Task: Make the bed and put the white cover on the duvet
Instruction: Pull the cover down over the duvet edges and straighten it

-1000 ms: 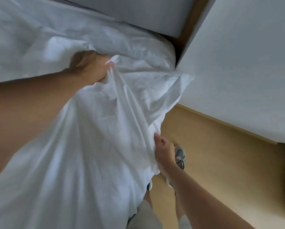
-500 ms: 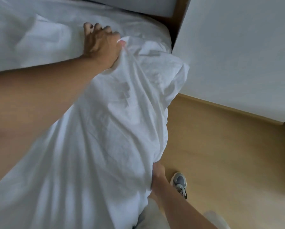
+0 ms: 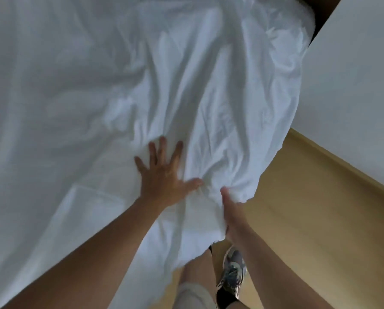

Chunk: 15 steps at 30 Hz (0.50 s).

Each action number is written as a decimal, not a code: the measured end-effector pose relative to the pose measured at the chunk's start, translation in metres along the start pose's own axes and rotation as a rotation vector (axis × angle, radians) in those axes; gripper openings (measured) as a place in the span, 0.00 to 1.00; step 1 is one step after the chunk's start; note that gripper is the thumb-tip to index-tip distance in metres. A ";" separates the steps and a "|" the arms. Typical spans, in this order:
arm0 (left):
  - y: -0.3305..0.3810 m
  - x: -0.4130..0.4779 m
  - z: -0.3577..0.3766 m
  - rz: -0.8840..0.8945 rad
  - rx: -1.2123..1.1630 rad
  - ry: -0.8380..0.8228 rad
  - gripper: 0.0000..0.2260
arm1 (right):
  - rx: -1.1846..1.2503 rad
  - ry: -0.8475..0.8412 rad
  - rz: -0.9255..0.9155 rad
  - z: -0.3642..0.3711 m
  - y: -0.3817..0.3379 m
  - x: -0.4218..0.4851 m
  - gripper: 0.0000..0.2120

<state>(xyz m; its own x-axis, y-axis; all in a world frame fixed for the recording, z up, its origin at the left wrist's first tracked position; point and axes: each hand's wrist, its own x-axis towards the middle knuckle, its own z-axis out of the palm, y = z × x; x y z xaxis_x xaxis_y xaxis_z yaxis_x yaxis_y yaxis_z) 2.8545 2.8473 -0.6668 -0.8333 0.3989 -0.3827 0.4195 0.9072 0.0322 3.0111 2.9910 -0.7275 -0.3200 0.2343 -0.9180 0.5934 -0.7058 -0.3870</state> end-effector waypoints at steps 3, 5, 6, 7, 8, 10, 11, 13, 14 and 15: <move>-0.005 -0.022 0.017 0.058 0.042 0.082 0.53 | -0.005 0.358 0.051 -0.009 0.002 0.041 0.31; -0.006 -0.046 0.030 0.052 0.017 0.169 0.51 | 0.202 0.180 0.084 0.000 0.018 0.054 0.33; -0.010 -0.067 0.040 0.024 -0.023 0.195 0.50 | 0.269 0.046 0.120 0.011 0.034 0.045 0.36; -0.006 -0.078 0.047 0.004 -0.064 0.218 0.49 | 0.309 -0.086 0.131 0.021 0.042 0.037 0.39; -0.010 -0.097 0.057 -0.043 -0.097 0.232 0.49 | 0.301 -0.209 0.136 0.032 0.060 0.024 0.42; -0.022 -0.127 0.071 -0.149 -0.102 0.238 0.49 | 0.166 -0.291 0.134 0.058 0.091 0.000 0.35; -0.031 -0.139 0.077 -0.193 -0.105 0.233 0.49 | 0.095 -0.273 0.116 0.068 0.104 -0.005 0.29; -0.048 -0.162 0.090 -0.207 -0.149 0.238 0.48 | -0.014 -0.163 0.076 0.072 0.128 0.000 0.29; -0.056 -0.171 0.095 -0.176 -0.185 0.252 0.46 | -0.014 -0.073 0.068 0.069 0.136 0.011 0.37; -0.061 -0.183 0.101 -0.119 -0.217 0.280 0.43 | -0.016 0.035 0.059 0.064 0.141 0.021 0.43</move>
<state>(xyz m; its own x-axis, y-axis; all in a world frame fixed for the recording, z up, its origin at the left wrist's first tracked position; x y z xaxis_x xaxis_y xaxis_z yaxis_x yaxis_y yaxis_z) 3.0177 2.7056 -0.6922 -0.9504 0.2829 -0.1294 0.2528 0.9448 0.2086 3.0408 2.8540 -0.7957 -0.2583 0.2160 -0.9416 0.6222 -0.7084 -0.3332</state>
